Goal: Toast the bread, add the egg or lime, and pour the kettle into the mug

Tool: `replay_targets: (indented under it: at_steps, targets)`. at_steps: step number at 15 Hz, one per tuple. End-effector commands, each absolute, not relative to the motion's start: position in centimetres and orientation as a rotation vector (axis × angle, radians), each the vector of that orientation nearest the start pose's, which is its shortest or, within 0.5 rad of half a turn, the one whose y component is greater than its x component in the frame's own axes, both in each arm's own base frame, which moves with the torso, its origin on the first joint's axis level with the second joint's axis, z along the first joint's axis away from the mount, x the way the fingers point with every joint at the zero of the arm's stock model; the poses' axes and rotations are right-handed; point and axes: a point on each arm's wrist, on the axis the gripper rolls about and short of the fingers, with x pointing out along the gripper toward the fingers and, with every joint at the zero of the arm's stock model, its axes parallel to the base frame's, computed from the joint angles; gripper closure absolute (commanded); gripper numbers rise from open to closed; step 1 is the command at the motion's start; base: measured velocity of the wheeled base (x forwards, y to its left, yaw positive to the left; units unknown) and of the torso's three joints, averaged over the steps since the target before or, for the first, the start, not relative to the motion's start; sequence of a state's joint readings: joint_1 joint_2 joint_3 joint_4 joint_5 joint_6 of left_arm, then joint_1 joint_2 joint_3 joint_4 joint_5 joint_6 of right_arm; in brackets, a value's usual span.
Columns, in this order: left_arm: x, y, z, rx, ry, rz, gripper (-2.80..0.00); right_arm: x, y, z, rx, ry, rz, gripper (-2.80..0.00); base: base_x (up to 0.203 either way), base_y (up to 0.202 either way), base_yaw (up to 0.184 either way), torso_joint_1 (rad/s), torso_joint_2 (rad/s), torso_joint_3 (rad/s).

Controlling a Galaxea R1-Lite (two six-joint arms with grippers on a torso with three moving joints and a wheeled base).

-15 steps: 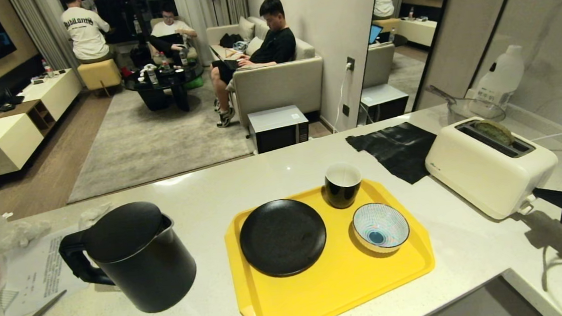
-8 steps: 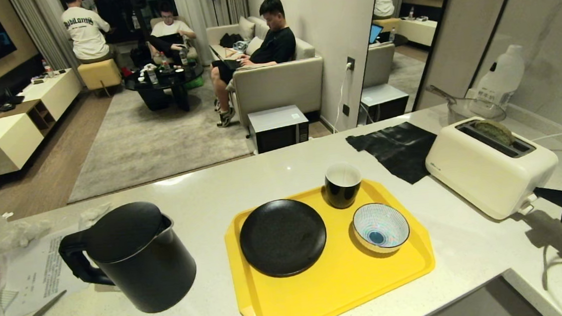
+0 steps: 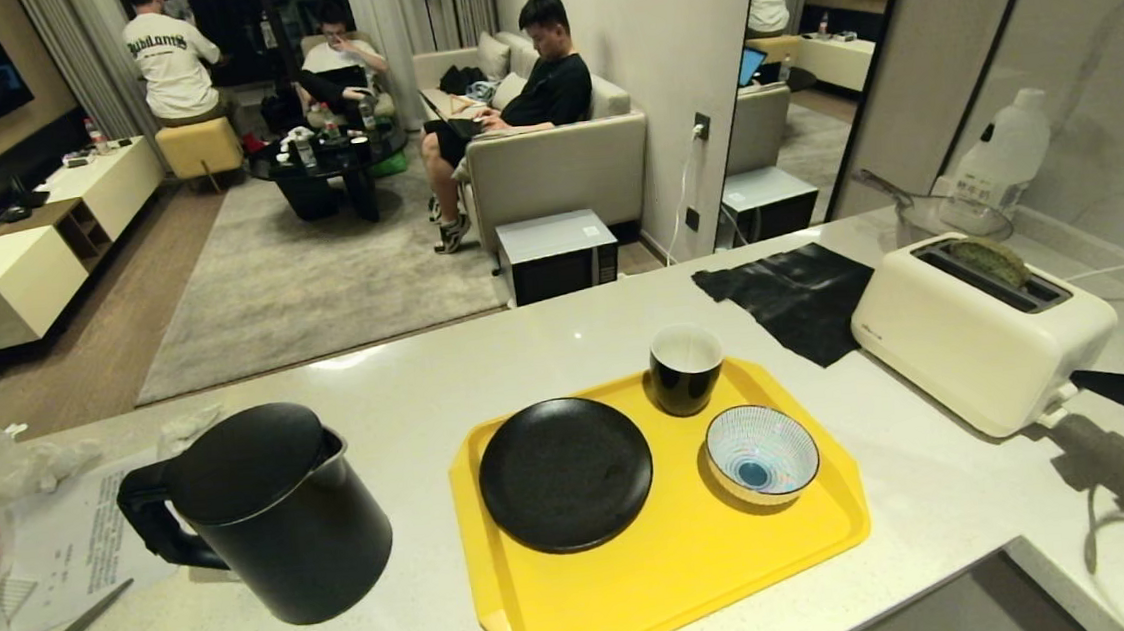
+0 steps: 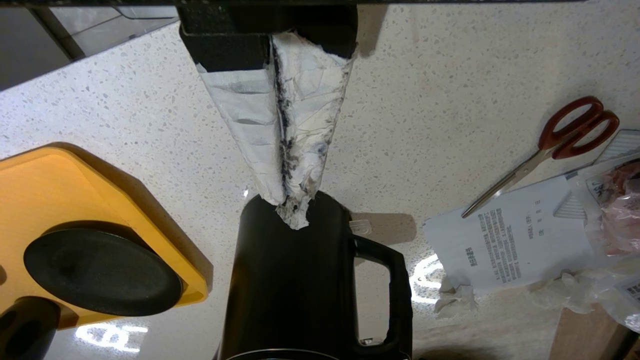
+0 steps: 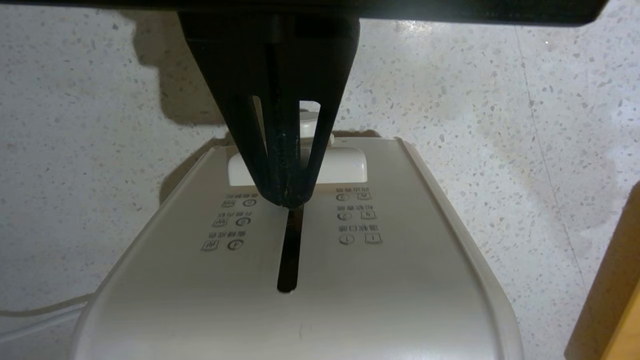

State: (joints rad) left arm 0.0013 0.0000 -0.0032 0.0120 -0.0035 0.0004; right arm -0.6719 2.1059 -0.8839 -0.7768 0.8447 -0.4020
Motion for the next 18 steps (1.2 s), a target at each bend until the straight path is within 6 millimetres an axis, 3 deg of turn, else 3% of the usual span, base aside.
replay_targets:
  at_steps: [1,4,7,18]
  targets:
    - [-2.3,0.0,7.5,0.000,0.006,-0.002,0.00,29.9,-21.7,9.1,-0.108,0.250,0.228,0.00,0.000,0.000,0.000,0.000,0.00,0.000]
    - [-2.3,0.0,7.5,0.002,0.006,-0.002,0.00,30.0,-21.9,10.1,-0.119,0.226,0.220,0.00,0.000,0.000,0.000,0.000,0.00,0.000]
    - [-2.3,0.0,7.5,0.001,0.006,-0.002,0.00,30.1,-22.1,12.5,-0.164,0.177,0.204,0.00,0.000,0.000,0.000,0.000,0.00,0.000]
    - [-2.3,0.0,7.5,0.000,0.006,-0.002,0.00,26.7,-20.9,20.9,-0.258,0.083,0.151,0.00,0.000,0.000,0.000,0.000,0.00,0.000]
